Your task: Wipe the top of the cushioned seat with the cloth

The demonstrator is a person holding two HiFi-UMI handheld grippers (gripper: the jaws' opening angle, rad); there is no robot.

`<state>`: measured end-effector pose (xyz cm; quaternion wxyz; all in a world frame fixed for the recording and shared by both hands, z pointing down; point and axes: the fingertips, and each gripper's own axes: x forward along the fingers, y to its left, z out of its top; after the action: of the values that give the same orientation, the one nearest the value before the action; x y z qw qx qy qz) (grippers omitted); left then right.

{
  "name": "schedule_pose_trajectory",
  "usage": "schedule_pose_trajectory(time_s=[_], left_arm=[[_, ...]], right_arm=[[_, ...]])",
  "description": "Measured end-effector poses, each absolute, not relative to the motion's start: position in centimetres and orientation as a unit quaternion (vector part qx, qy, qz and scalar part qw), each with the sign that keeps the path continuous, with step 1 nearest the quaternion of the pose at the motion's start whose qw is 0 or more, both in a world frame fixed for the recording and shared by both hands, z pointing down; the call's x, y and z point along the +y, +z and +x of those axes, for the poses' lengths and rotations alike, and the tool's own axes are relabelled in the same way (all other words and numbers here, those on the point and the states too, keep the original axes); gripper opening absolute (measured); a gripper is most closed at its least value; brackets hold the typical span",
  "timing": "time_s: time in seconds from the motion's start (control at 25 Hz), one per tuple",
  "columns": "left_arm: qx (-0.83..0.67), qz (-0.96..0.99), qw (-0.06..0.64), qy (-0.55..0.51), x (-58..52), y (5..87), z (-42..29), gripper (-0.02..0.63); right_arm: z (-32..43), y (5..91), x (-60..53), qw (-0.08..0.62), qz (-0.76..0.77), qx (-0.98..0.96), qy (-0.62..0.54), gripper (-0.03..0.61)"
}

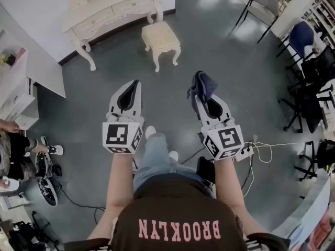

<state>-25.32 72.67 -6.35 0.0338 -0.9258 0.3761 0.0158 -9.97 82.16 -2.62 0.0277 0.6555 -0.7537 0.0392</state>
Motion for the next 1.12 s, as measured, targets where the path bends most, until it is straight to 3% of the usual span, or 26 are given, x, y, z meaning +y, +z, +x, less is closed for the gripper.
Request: schedule_pose_trajectory(time_s=[0.56,1.12], left_arm=[[0.375,-0.926,0.036,0.013,67.2,-6.0,-23.2,0.005],[0.367,-0.93,0.005,0.0,49.2,-4.3,-17.4,0.005]], right_arm=[[-7.6,-1.4,77.2,0.027,0.662,-0.747,0.052,0.046],[-1.9,0.1,60.1,0.046,0.666,-0.74,0.079,0.047]])
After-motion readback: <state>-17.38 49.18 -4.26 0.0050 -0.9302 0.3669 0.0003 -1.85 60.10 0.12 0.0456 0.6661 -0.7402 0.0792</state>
